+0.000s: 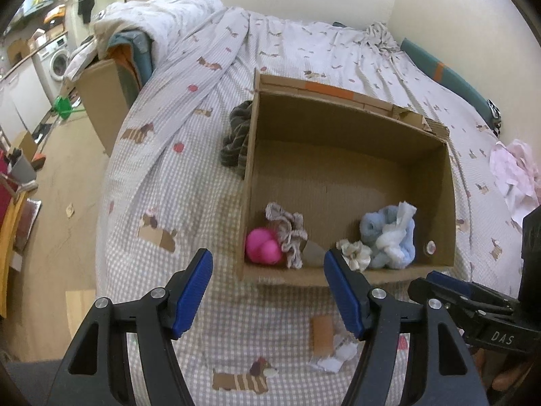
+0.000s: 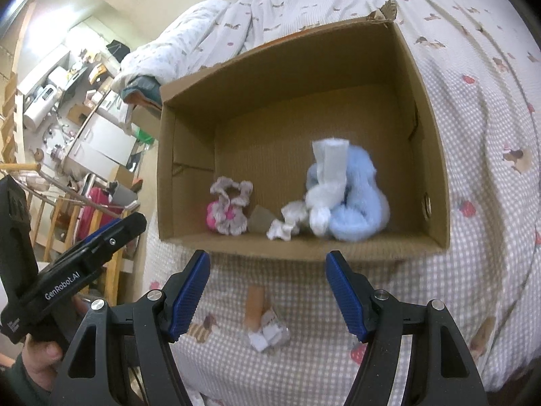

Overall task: Organize soft objects
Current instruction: 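Withdraw both grippers from the box toward the tube and plastic bag, then close the right gripper on the clear plastic bag while the left grasps the tan cardboard tube, then lift and carry the tube and plastic bag over the box with both grippers, then open both grippers to drop the tube and plastic bag into the box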

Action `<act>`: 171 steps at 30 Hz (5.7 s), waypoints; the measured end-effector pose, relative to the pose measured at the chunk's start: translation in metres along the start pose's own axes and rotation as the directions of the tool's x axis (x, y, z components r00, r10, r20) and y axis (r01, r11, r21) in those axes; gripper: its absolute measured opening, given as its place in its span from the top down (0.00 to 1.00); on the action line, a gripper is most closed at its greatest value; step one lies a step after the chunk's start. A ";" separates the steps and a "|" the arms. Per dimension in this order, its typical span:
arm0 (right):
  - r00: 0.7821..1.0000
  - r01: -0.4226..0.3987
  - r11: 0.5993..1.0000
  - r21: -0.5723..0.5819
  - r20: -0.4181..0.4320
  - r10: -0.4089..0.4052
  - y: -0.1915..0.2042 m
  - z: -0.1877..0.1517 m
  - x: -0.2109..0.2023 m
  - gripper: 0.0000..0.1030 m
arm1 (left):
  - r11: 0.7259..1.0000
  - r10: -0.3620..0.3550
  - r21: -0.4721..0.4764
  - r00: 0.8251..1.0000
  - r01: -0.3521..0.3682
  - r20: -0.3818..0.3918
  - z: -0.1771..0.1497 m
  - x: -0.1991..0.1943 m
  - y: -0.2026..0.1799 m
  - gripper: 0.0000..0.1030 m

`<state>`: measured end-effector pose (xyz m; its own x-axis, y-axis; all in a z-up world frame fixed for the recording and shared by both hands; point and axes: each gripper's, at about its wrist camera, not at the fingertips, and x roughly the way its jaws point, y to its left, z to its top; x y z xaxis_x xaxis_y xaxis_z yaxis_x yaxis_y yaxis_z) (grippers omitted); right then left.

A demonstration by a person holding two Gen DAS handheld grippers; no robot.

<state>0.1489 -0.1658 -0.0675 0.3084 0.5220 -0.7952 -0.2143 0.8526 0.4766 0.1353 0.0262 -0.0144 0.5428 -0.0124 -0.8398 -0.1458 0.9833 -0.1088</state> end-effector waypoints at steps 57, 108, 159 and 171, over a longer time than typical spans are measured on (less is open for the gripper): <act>0.980 0.113 0.989 -0.093 -0.154 -0.126 -0.010 -0.042 0.006 0.85 | 0.982 -0.187 -0.035 0.906 0.188 -0.379 -0.069 0.089 -0.025 0.96; 0.981 -0.003 0.991 -0.134 0.194 0.029 0.021 0.046 -0.055 0.85 | 0.985 -0.128 0.114 0.991 0.133 -0.050 0.058 0.001 -0.023 0.96; 0.997 0.074 0.995 -0.069 0.023 -0.073 -0.006 0.047 0.032 0.85 | 0.988 -0.058 0.141 0.998 0.058 -0.003 0.037 0.051 -0.031 0.40; 0.995 0.062 0.998 -0.023 0.077 -0.060 -0.008 0.051 0.018 0.56 | 0.995 -0.015 0.094 0.997 0.009 0.070 0.042 0.030 -0.015 0.40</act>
<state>0.2034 -0.1615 -0.0666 0.3911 0.4701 -0.7912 -0.2161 0.8826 0.4175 0.1887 0.0185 -0.0158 0.6015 -0.0149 -0.7988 -0.0622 0.9959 -0.0654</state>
